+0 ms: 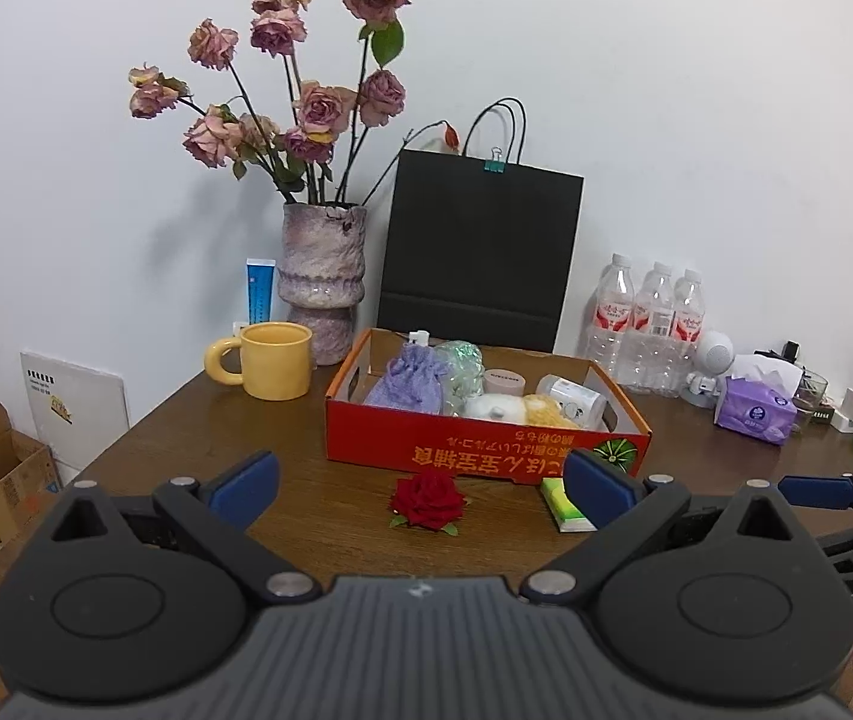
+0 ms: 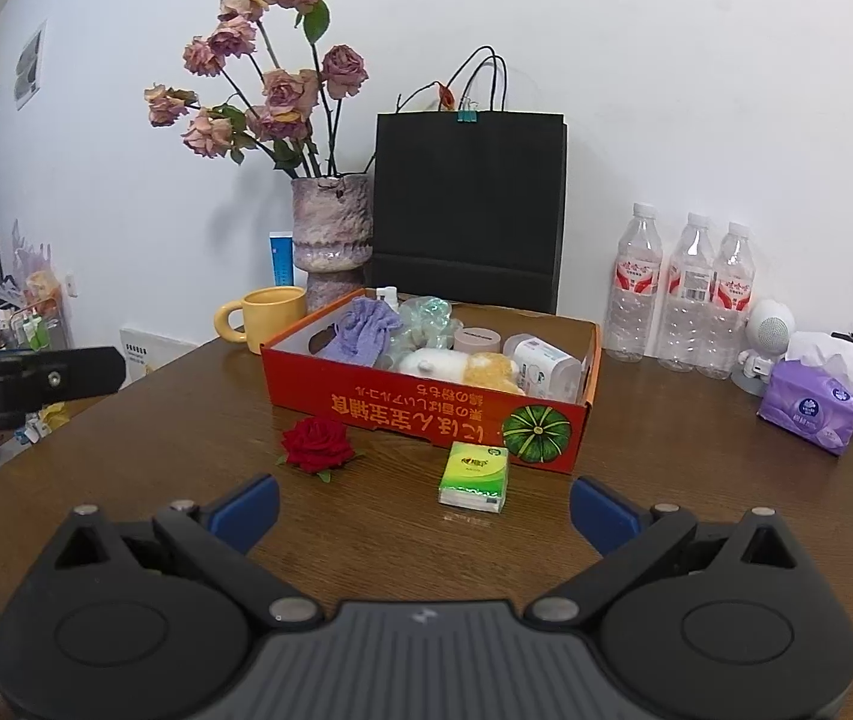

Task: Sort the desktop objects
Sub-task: 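Move the left tool to the red rose while the right tool approaches the green tissue pack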

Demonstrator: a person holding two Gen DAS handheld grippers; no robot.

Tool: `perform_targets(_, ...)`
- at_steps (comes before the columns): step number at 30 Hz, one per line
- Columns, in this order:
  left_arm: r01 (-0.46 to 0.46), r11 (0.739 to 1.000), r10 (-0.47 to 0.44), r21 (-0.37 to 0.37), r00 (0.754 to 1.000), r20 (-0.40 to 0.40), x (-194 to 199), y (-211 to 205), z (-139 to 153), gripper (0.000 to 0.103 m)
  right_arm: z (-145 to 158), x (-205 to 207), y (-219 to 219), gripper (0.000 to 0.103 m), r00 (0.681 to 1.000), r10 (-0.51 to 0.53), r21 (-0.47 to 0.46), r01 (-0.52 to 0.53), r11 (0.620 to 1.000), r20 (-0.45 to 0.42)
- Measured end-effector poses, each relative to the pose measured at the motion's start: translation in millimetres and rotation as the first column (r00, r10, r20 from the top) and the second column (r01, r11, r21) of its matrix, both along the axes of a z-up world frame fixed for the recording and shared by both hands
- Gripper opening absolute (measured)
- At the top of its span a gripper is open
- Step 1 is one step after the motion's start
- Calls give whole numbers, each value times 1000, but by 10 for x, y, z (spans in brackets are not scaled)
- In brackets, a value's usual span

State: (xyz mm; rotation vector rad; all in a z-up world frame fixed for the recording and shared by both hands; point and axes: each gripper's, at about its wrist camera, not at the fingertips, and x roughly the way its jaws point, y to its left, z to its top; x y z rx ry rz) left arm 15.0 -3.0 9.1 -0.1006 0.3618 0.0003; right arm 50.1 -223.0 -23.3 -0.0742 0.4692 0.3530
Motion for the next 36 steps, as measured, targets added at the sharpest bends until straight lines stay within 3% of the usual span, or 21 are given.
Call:
perform_targets(26, 10, 999, -13, -33, 996, -90, 189, 37, -230, 103, -225, 217, 82, 103, 996, 32, -3, -32, 999, -81)
perform_targets(36, -11, 998, 4, -61, 993, -120, 432, 133, -386, 103, -453, 553, -57, 103, 987, -40, 41, 47, 998, -154)
